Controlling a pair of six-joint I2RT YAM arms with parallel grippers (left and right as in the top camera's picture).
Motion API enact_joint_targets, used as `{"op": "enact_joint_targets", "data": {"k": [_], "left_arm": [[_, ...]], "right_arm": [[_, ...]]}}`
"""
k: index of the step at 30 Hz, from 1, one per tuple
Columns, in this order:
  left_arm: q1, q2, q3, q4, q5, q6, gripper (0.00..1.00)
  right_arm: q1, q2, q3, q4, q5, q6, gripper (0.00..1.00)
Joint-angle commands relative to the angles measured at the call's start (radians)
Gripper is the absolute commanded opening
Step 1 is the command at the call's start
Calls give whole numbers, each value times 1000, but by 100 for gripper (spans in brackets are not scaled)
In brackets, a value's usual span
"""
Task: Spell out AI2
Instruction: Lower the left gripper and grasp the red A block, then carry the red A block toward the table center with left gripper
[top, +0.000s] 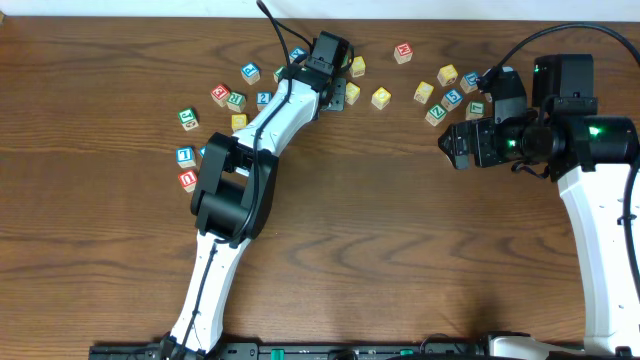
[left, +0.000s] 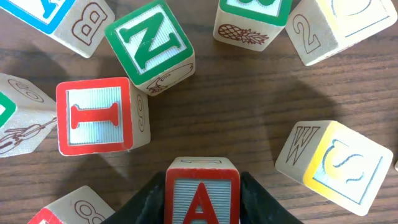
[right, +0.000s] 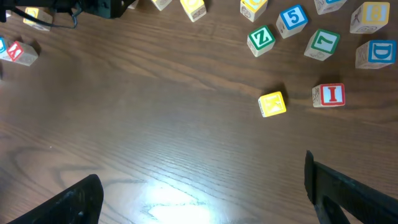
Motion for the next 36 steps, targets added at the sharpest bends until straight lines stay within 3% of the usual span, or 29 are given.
{"op": "enact_joint_targets", "data": {"k": [1,10,20,28,36], "left_arm": [[4,15,-4,-2,-13,1,34],[4,0,-4,-14,-13,-43,28],[4,-66,-4,-34,-13,-43,28],[4,-236,-4,-157,-13,-44,28],[3,-397,-4,-364,3,-139,27]], "right_arm": [[-5,0,22,-1,-9,-8,99],[-5,0,22,-1,-10,-8,99],[-5,0,22,-1,-9,-8,99],[-5,0,22,-1,-10,-8,99],[-5,0,22,-1,-9,-8,99]]}}
